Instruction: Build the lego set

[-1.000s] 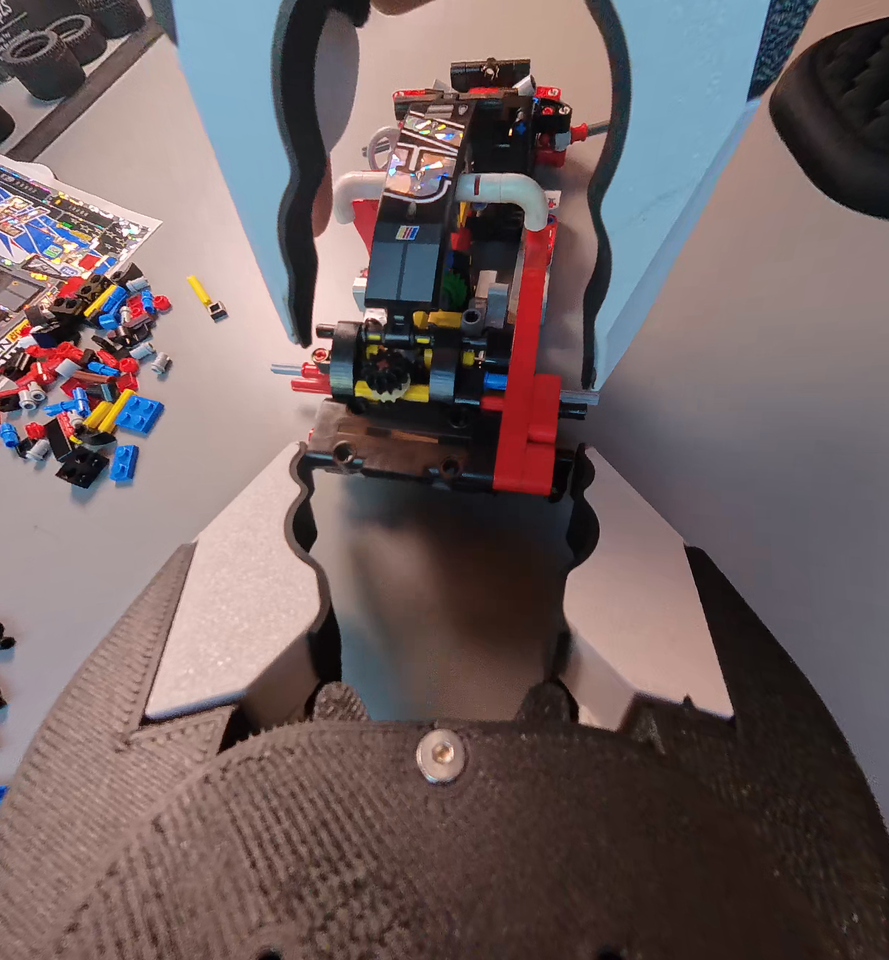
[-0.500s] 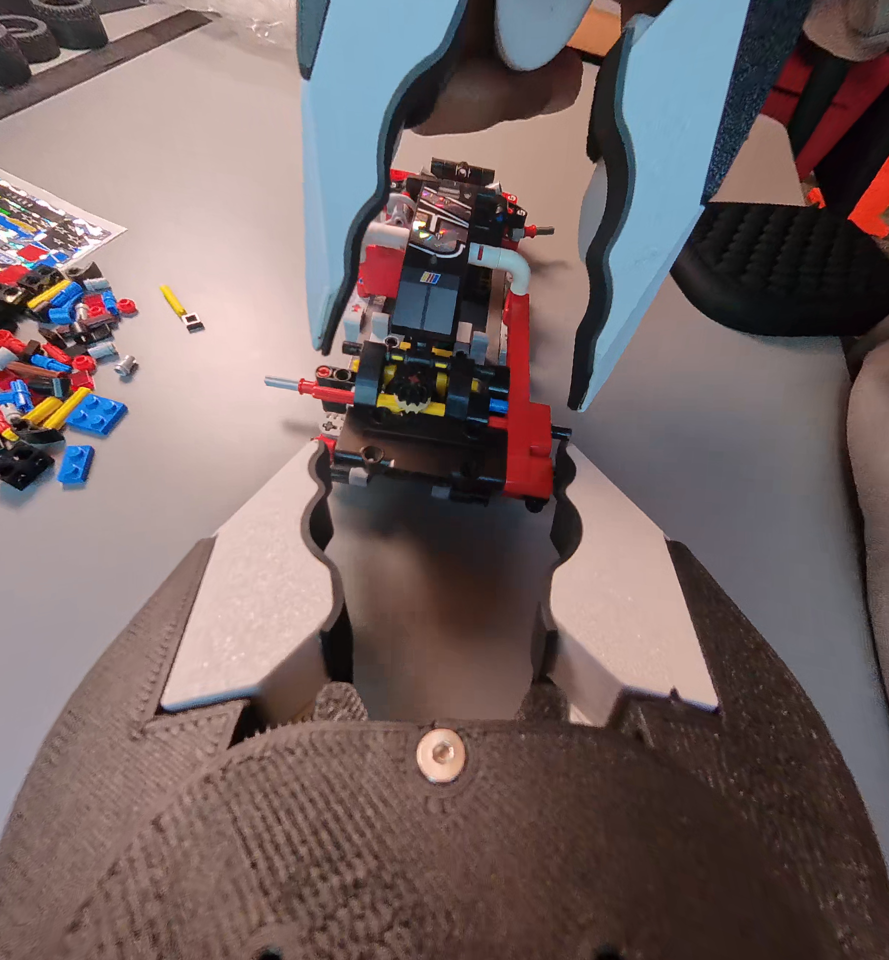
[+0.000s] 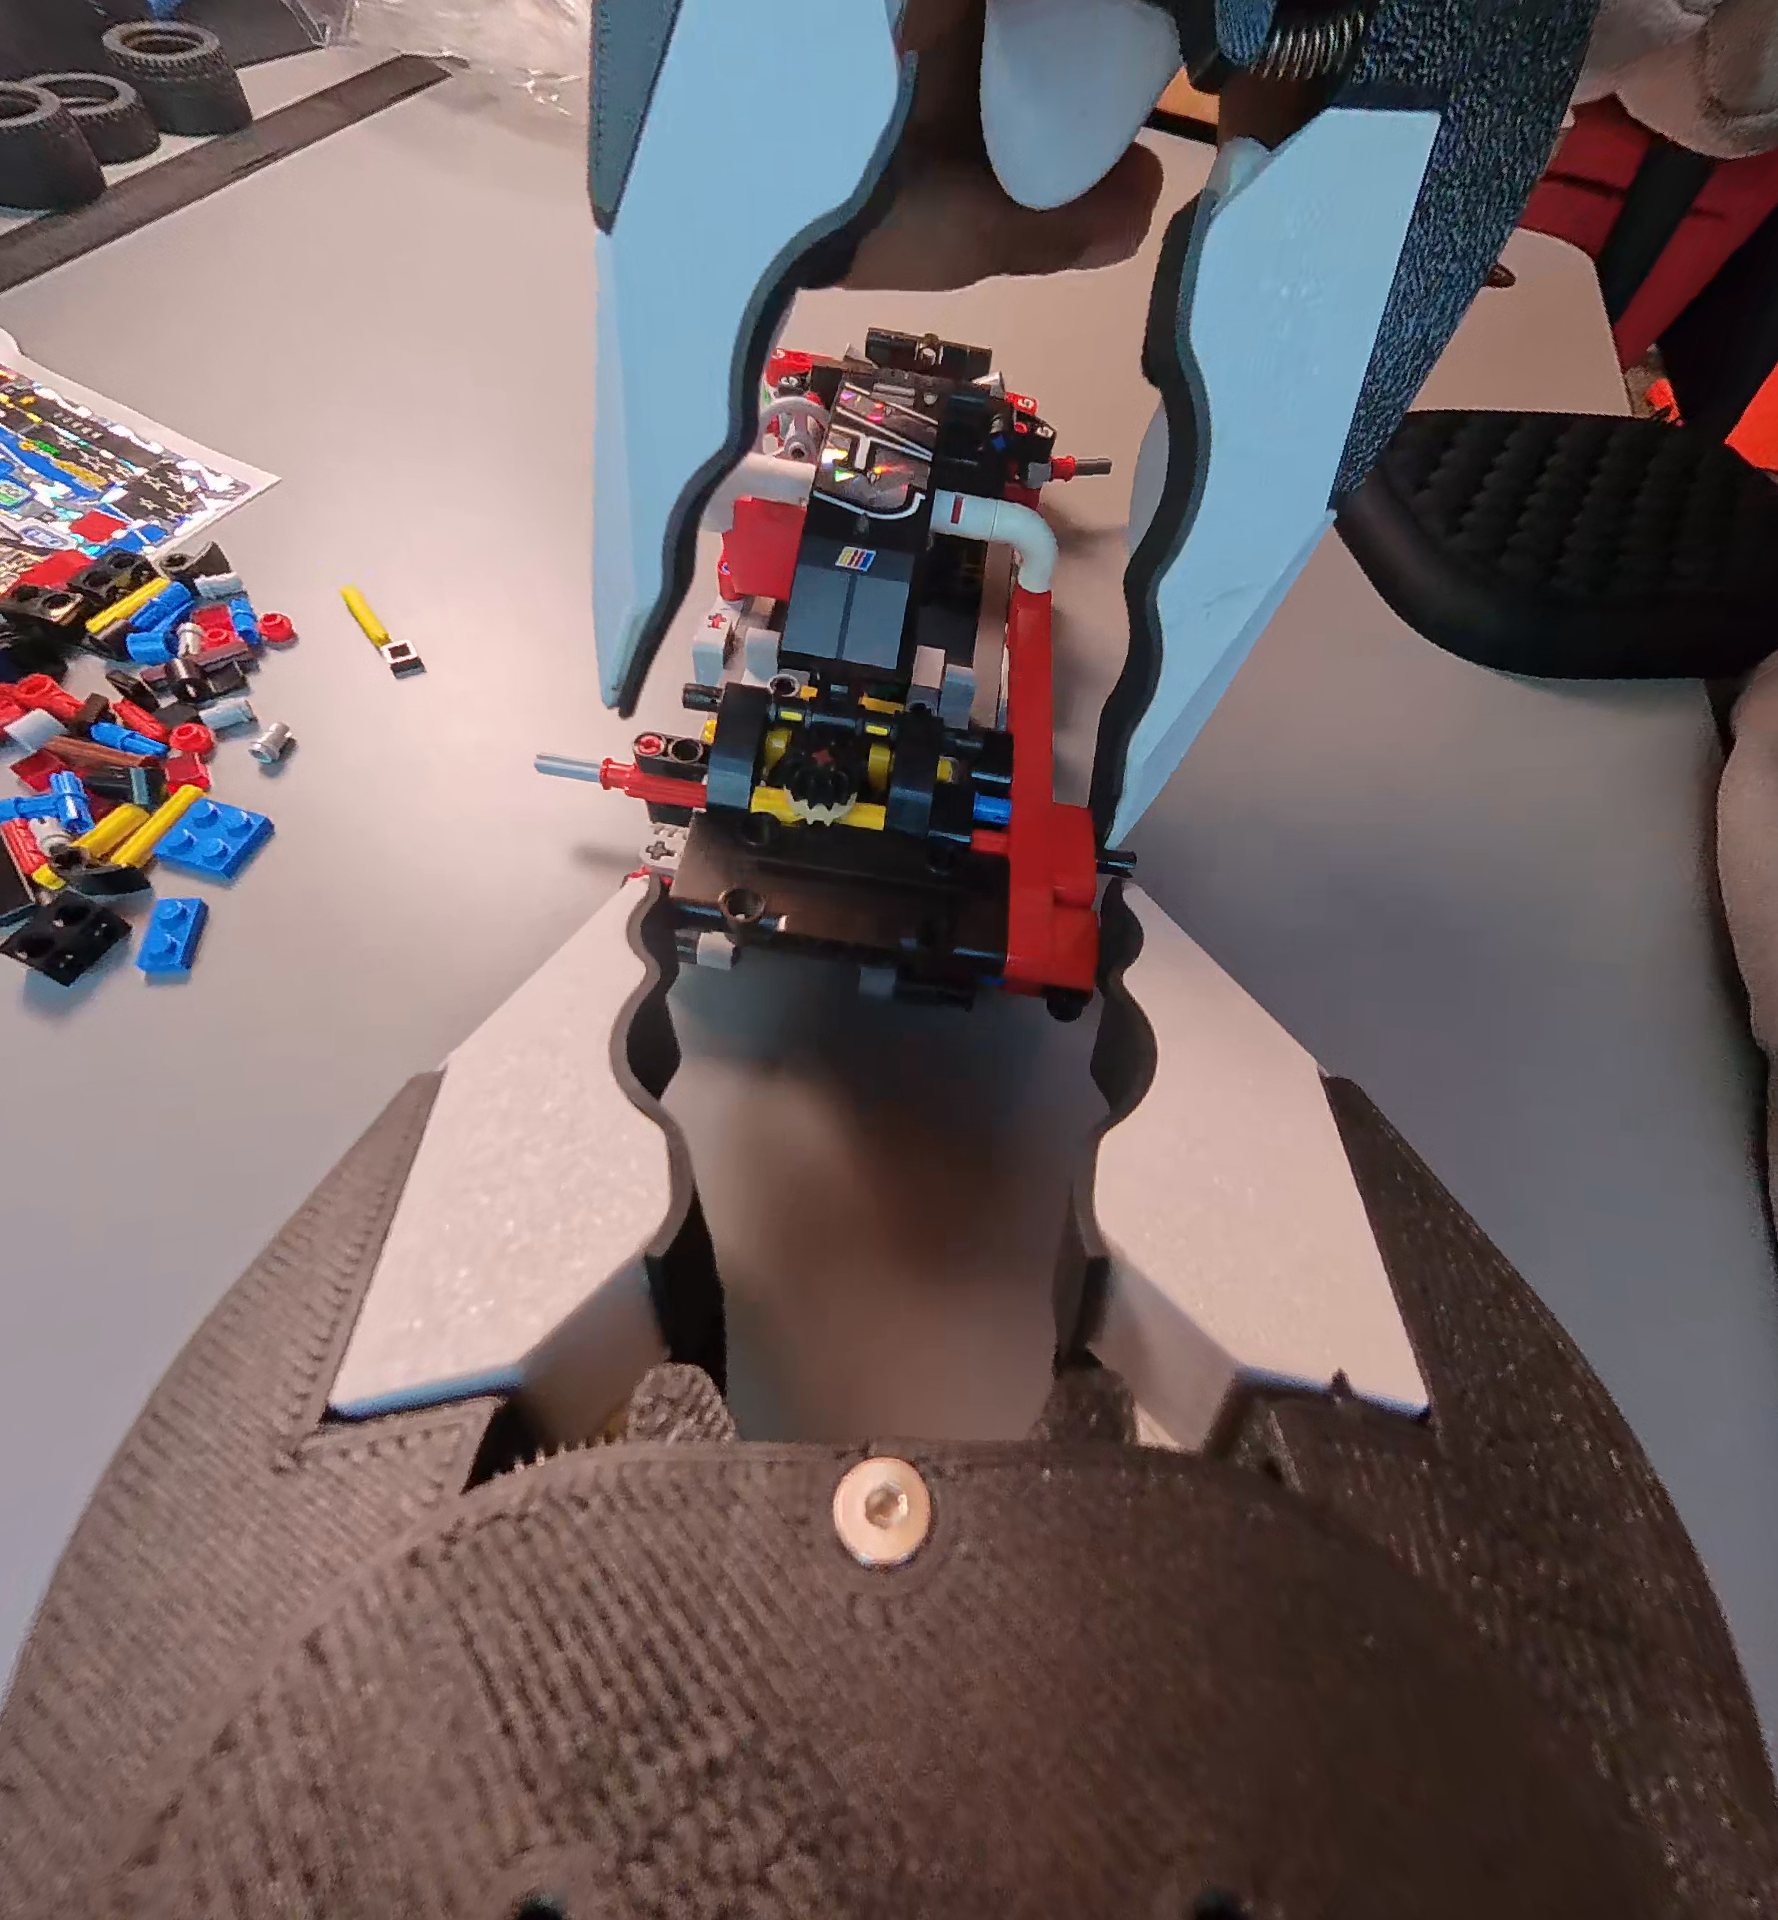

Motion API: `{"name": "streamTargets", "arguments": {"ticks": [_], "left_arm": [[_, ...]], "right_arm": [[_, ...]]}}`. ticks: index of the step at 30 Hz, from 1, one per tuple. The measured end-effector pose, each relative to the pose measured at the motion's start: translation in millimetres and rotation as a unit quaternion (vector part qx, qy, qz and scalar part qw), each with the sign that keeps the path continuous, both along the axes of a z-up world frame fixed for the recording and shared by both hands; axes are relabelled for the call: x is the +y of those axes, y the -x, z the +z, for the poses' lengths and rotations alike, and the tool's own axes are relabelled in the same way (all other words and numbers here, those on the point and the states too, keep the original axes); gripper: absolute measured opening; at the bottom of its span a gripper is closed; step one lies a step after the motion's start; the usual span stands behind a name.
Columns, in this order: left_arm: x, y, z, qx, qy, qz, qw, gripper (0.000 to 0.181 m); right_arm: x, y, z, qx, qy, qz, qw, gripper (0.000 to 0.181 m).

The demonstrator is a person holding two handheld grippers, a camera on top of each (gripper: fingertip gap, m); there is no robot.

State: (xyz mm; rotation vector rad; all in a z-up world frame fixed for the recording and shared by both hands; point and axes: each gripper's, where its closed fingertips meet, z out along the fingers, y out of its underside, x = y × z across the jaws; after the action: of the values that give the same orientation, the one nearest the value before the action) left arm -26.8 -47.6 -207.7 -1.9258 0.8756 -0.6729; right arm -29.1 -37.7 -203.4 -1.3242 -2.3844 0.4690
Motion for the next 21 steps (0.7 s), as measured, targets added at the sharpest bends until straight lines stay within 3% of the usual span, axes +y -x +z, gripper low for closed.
{"name": "streamTargets", "arguments": {"ticks": [6, 21], "left_arm": [[0.5, -2.1, 0.3, 0.0, -0.001, 0.005, 1.0, 0.081], [5.6, -8.4, -0.8, 0.034, -0.016, 0.046, 0.998, 0.092]], "right_arm": [[2.0, -8.7, -6.2, -0.03, 0.042, -0.044, 0.998, 0.084], [1.5, -9.5, -9.3, -0.043, 0.037, -0.019, 0.998, 0.082]]}}
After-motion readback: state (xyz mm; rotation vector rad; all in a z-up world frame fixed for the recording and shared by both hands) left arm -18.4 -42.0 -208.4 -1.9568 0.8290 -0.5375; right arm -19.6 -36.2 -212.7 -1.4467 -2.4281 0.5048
